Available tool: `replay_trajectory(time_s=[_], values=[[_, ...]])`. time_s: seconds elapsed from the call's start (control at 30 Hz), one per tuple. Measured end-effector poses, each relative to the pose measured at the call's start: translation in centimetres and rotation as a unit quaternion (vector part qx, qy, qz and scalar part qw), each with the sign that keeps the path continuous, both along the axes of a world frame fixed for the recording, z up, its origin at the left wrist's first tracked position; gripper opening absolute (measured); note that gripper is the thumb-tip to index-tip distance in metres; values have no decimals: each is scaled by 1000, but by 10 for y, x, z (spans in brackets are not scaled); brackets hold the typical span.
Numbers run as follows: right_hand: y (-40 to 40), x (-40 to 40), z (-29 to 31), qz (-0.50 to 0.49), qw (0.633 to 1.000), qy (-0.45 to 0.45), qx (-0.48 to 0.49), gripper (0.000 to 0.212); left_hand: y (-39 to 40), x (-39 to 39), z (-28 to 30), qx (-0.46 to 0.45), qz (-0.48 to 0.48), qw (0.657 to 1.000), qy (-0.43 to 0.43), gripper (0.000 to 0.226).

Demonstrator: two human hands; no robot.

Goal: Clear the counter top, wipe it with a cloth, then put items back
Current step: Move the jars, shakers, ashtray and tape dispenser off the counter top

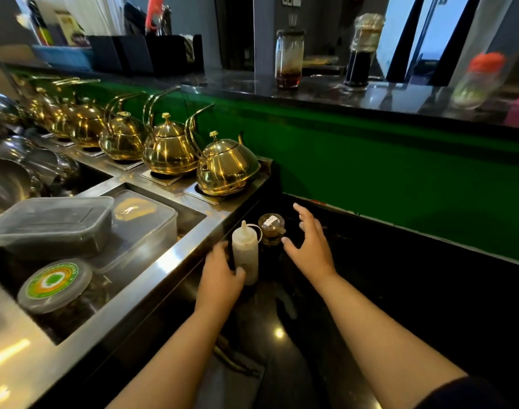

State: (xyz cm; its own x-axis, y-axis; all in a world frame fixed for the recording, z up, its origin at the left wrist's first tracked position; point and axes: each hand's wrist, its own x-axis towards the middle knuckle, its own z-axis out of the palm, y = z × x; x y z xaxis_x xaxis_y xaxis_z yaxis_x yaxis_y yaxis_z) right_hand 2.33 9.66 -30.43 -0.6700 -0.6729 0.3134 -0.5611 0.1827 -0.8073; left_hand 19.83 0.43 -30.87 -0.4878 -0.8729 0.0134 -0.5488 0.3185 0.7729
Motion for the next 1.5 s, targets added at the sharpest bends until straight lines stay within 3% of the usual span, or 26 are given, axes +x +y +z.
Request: replay_trajectory(time_s=[0.27,0.5,0.63,0.83,0.93,1.0,1.1,1.17,1.5], values=[[13,-29,129,-47,992,71,-97,56,-10,-28,128,-220,-35,973,63,45],[-5,-85,209,-102,979,105,-144,50,-52,-114,202,-269,-97,953,99,50],[-35,-136,239,-162,978,108,-70,60,-94,-172,230,-275,-115,948,112,45],[-94,-215,258,-207,977,-4,55,119,-168,-261,250,-149,-145,976,66,129],[-116,-245,261,-229,972,-49,24,128,-192,-293,256,-107,-167,975,98,142],[-127,-262,261,-246,966,-74,-18,118,-203,-308,258,-99,-165,973,130,141],[-133,-276,259,-267,959,-72,-60,78,-214,-321,256,-126,-155,969,147,133],[-130,-277,259,-257,960,-77,-76,64,-216,-322,255,-145,-151,966,150,128],[-74,-216,263,-192,976,-20,-103,57,-153,-255,267,-196,-153,952,180,108]])
